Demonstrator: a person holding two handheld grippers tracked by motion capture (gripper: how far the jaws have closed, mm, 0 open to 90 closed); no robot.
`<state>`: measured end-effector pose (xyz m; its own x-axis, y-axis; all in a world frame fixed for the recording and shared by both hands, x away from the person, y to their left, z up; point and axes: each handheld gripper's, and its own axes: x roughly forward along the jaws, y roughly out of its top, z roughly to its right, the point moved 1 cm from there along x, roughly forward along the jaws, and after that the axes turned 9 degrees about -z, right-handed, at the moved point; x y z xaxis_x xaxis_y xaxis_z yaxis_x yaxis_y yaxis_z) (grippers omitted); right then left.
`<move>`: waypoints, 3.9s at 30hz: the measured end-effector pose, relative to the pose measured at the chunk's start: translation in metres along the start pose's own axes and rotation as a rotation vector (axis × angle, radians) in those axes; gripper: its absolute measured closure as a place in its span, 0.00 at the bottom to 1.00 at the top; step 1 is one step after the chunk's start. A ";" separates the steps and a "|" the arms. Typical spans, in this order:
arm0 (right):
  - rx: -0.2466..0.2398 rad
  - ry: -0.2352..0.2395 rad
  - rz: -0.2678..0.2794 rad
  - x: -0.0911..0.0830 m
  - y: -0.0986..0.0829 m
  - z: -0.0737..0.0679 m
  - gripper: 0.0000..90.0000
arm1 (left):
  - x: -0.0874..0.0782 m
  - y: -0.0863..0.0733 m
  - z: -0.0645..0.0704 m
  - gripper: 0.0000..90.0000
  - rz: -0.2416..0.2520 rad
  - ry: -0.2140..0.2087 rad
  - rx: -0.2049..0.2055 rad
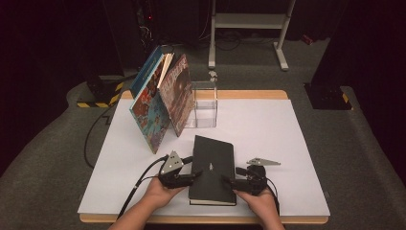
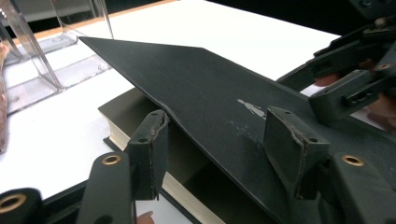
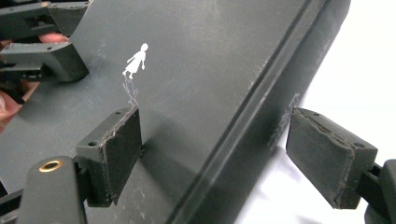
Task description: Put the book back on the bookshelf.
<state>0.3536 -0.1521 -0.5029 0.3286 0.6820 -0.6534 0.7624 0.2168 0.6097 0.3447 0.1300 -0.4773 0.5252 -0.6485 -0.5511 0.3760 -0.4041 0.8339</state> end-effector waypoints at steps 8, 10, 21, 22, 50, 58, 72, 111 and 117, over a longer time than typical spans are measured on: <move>0.073 0.051 -0.037 0.008 0.008 0.007 0.14 | 0.002 0.000 -0.002 0.47 -0.025 -0.005 -0.024; 0.071 0.050 -0.041 0.008 0.008 0.008 0.14 | 0.002 0.001 -0.003 0.47 -0.030 -0.021 -0.054; 0.069 0.036 -0.043 0.006 0.009 0.007 0.15 | 0.010 0.012 -0.013 0.46 -0.137 -0.095 -0.173; 0.063 0.027 -0.042 0.006 0.009 0.006 0.15 | 0.011 0.011 -0.014 0.46 -0.142 -0.100 -0.186; 0.008 0.005 -0.025 0.003 0.007 0.001 0.16 | 0.025 0.023 -0.013 0.33 -0.184 -0.172 -0.082; 0.002 0.004 -0.026 0.003 0.006 0.000 0.16 | 0.020 0.018 -0.013 0.41 -0.128 -0.180 -0.047; 0.057 0.080 -0.013 0.002 0.010 0.008 0.13 | 0.010 0.033 -0.001 0.49 -0.097 -0.154 0.046; -0.020 -0.002 -0.038 0.005 0.005 0.000 0.15 | 0.022 0.020 -0.034 0.48 -0.275 -0.234 -0.276; -0.016 0.000 -0.047 0.007 0.005 0.001 0.15 | 0.018 0.017 -0.032 0.53 -0.235 -0.214 -0.210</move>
<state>0.3604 -0.1471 -0.5042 0.2924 0.6707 -0.6817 0.7678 0.2603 0.5854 0.3849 0.1315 -0.4740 0.2432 -0.6827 -0.6890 0.6269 -0.4315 0.6488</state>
